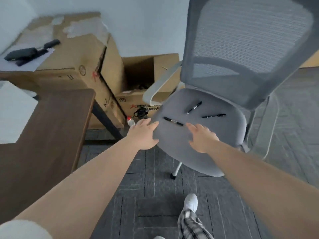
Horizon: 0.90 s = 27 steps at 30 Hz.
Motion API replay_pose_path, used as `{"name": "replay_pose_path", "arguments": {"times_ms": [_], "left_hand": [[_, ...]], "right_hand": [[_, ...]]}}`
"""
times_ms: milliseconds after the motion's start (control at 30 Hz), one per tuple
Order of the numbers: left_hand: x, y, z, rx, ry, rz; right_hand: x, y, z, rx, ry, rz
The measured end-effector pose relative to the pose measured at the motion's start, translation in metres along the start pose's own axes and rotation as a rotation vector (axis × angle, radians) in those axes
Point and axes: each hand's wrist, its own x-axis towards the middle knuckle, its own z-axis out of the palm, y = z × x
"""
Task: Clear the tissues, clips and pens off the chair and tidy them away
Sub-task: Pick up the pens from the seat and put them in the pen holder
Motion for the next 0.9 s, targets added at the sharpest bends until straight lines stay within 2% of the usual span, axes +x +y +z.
{"name": "replay_pose_path", "arguments": {"times_ms": [167,300,533,733,900], "left_hand": [[0.076,0.053,0.010,0.144,-0.076,0.099],[0.121,0.074,0.027,0.169,-0.091,0.130],[0.181,0.083,0.056,0.114,-0.219,0.102],[0.239,0.068,0.073,0.214,-0.153,0.100],[0.286,0.054,0.091,0.302,-0.082,0.142]], "right_hand": [[0.030,0.088,0.012,0.092,-0.058,0.162],[0.055,0.122,0.026,0.139,-0.096,0.215],[0.097,0.127,0.065,0.166,-0.169,0.211],[0.141,0.122,0.088,0.132,-0.168,0.246],[0.183,0.125,0.094,0.140,-0.159,0.357]]}}
